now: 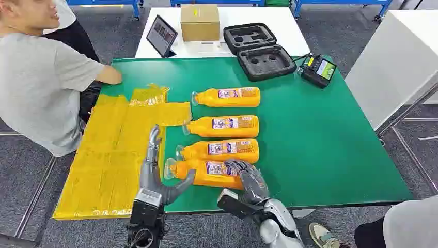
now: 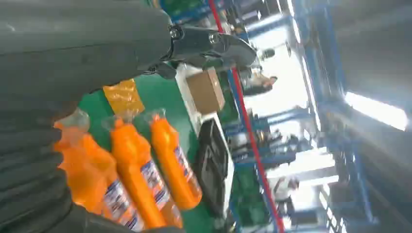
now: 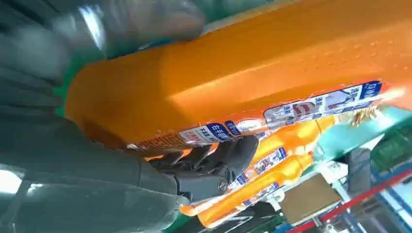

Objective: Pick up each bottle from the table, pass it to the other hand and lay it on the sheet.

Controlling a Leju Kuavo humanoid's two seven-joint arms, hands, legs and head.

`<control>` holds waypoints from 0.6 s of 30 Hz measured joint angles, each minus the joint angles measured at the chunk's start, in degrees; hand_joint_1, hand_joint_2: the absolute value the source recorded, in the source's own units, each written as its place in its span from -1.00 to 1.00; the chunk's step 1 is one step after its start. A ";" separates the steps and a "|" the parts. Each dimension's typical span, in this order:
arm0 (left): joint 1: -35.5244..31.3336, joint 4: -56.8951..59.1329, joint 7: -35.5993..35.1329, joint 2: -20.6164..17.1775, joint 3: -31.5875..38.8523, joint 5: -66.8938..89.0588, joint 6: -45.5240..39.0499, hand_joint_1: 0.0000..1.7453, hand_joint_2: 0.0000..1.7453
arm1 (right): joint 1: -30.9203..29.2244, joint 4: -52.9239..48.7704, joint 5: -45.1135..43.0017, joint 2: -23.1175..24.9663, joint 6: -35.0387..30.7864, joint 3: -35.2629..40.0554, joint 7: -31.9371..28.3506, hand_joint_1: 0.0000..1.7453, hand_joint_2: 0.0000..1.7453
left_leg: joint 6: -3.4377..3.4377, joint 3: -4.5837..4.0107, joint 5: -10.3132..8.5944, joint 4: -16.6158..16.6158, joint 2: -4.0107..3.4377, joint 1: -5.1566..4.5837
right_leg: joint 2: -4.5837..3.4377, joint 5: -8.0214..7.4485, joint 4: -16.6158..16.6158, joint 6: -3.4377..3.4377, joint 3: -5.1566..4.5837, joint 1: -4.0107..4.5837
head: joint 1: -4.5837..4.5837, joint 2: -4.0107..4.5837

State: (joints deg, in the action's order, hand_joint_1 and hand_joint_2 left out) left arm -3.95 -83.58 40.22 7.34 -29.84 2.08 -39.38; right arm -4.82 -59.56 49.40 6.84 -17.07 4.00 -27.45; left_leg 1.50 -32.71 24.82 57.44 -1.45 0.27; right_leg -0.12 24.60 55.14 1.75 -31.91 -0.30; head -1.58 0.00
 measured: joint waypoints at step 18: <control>4.86 -10.43 0.00 7.68 10.98 0.69 -0.64 -1.00 -1.00 | 3.09 -2.38 -9.56 0.17 -6.62 -0.57 -4.53 1.00 1.00 | 0.06 -0.66 -0.01 0.01 0.39 -0.04 | 0.24 0.04 0.00 0.04 -0.47 -0.12 | -0.02 0.00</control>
State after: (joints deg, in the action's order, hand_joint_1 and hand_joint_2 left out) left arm 0.91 -94.01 40.22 15.02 -18.86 2.77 -40.02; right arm -1.74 -61.94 39.85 7.02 -23.69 3.43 -31.98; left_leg 1.56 -33.37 24.81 57.46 -1.06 0.23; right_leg 0.12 24.64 55.14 1.79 -32.38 -0.42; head -1.60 0.00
